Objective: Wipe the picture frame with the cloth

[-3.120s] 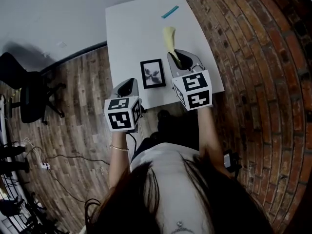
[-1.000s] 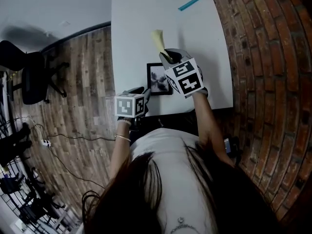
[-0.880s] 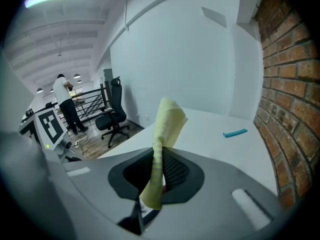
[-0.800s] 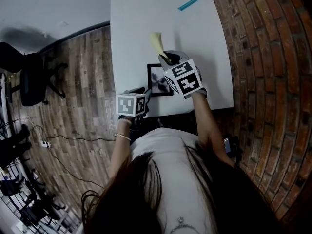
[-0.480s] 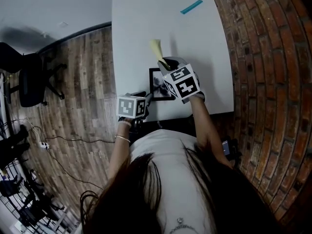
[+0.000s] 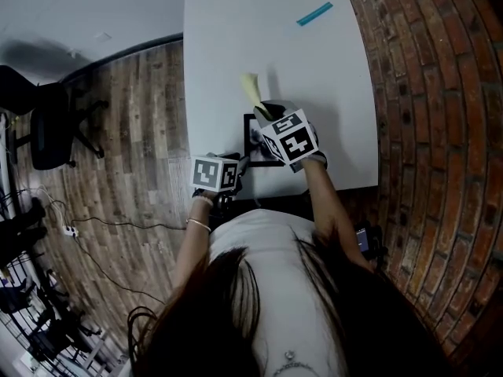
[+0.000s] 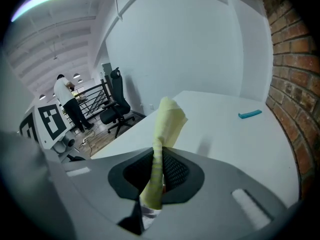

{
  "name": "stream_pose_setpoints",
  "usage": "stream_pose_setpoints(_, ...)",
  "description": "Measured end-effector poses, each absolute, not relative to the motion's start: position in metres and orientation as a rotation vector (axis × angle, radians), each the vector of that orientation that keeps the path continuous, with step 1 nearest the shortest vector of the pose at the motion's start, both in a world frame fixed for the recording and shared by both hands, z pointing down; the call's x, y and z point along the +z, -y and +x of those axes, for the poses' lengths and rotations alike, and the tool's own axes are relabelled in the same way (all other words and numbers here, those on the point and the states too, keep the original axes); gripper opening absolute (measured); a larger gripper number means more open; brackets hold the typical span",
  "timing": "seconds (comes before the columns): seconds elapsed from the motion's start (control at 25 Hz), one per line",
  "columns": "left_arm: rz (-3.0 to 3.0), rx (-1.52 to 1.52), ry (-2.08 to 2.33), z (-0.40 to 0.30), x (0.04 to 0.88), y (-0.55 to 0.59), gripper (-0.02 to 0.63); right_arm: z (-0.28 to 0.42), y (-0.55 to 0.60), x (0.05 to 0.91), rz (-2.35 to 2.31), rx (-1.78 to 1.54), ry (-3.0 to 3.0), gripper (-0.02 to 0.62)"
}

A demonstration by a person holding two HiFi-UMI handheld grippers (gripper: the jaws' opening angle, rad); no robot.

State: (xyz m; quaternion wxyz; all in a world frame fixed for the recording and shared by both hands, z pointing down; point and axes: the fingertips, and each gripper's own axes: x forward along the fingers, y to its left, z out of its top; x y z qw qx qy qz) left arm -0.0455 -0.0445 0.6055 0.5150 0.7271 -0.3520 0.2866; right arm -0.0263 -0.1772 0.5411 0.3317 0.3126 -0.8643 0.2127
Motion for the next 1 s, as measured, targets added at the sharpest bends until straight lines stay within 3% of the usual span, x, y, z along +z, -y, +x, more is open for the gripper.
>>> stream_pose_setpoints(1.0, 1.707, 0.673, 0.740, -0.042, 0.614, 0.042, 0.106, -0.060, 0.162, 0.580, 0.645, 0.657, 2.209, 0.035)
